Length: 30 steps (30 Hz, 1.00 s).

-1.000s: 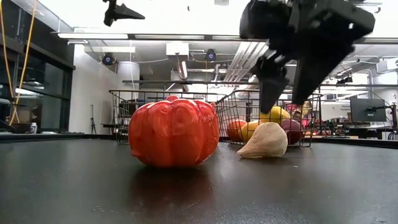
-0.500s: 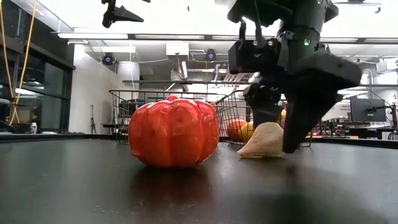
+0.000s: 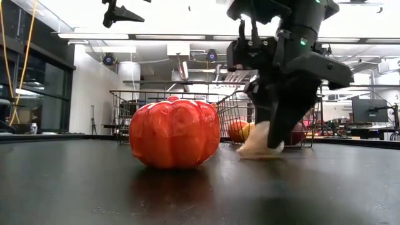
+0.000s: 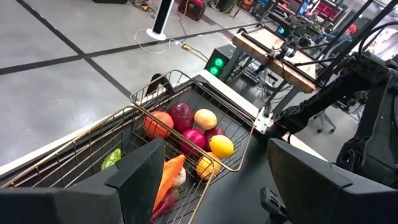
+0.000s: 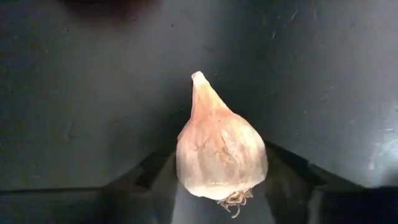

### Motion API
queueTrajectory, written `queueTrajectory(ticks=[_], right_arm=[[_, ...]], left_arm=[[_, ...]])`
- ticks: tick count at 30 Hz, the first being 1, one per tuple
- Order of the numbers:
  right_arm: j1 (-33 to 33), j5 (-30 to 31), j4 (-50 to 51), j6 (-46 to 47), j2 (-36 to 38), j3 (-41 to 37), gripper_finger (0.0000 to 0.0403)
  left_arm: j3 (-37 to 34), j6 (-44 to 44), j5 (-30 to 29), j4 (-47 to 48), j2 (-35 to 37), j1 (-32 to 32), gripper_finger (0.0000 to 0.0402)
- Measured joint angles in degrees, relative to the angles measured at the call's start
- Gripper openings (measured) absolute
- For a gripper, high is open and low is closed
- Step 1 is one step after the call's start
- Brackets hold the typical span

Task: Sort produce into baskets
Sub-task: Put the white garlic into the left wire basket

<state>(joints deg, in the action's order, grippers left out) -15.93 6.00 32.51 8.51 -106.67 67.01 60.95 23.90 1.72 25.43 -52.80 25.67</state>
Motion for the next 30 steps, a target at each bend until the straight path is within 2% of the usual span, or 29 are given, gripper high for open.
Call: queueTrajectory(ticks=[5, 8, 12, 15, 19, 23, 27, 30], right_arm=[[2.1, 3.2, 7.5, -6.2, 0.1, 6.3, 0.0127], [3.9, 9.1, 11.6, -12.4, 0.3, 12.2, 0.0122], [7.6, 20.2, 13.1, -20.6, 0.3, 21.3, 0.0133], [11.8, 23.9, 10.2, -23.8, 0.4, 26.9, 0.0136], [18.5, 21.2, 3.8, -22.3, 0.4, 30.7, 0.0137], [24.7, 15.8, -2.8, -13.4, 0.4, 30.9, 0.0138], [28.9, 12.5, -3.1, -1.3, 0.4, 30.9, 0.0138], [31.3, 6.9, -2.8, 0.5, 0.4, 30.9, 0.0138]], left_arm=[[-0.1, 0.8, 1.9, -4.0, 1.0, 0.0, 0.0272], [0.0, 0.9, 3.4, -9.1, 2.4, 0.0, 0.0272], [0.0, 0.9, 3.6, -13.8, 4.9, 0.0, 0.0272], [0.0, 1.0, 3.5, -14.7, 7.1, 0.0, 0.0272], [0.0, 1.3, 3.5, -14.1, 9.8, 0.0, 0.0272], [0.0, 1.5, 3.5, -12.4, 11.7, 0.0, 0.0272], [0.0, 2.1, 3.5, -10.3, 12.9, 0.0, 0.0272], [0.0, 2.5, 3.5, -9.9, 13.2, 0.0, 0.0272]])
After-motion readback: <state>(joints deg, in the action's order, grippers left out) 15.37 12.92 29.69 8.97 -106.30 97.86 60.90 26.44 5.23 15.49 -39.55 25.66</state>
